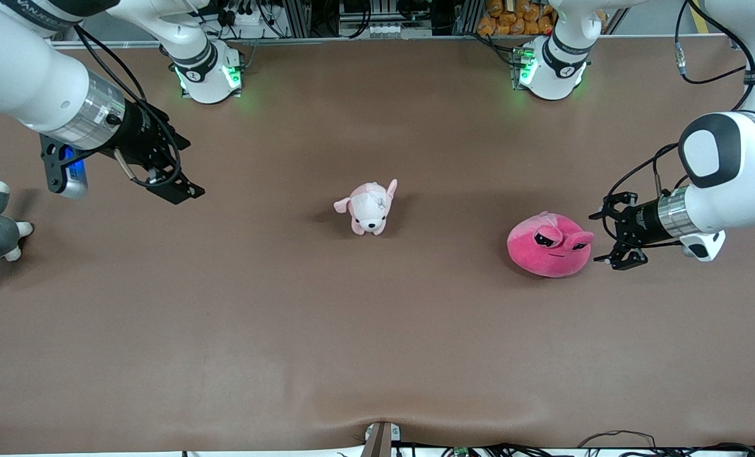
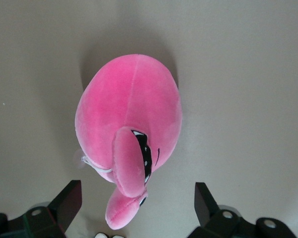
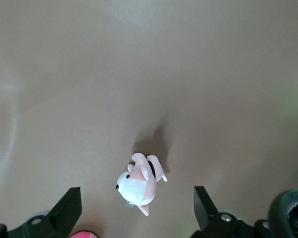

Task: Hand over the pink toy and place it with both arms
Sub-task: 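Move the left gripper over the pink plush while the right gripper advances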

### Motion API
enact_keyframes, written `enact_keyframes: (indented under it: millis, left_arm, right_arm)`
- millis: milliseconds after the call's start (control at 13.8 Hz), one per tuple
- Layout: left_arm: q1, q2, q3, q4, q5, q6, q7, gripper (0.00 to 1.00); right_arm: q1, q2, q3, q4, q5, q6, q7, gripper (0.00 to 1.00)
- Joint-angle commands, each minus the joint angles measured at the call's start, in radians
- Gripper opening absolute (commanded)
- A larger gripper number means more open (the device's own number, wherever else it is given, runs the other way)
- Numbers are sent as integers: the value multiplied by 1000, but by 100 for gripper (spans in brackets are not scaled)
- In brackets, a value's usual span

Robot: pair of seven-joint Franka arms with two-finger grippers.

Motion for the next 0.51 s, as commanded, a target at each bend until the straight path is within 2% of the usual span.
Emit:
enact_keyframes:
  millis: [0,73,436]
  left_arm:
    - [5,40,-2,21,-21,14,-15,100]
    - [5,49,-2,21,-24,22,-15,100]
    - [-1,72,-2,15,-61,57,-15,86]
  right_arm:
    - [5,-5,-5,-3,9,6,17,100]
    - [3,-5,-6,-3,11,6,17,100]
    - [5,-5,-6,-3,11,5,17,100]
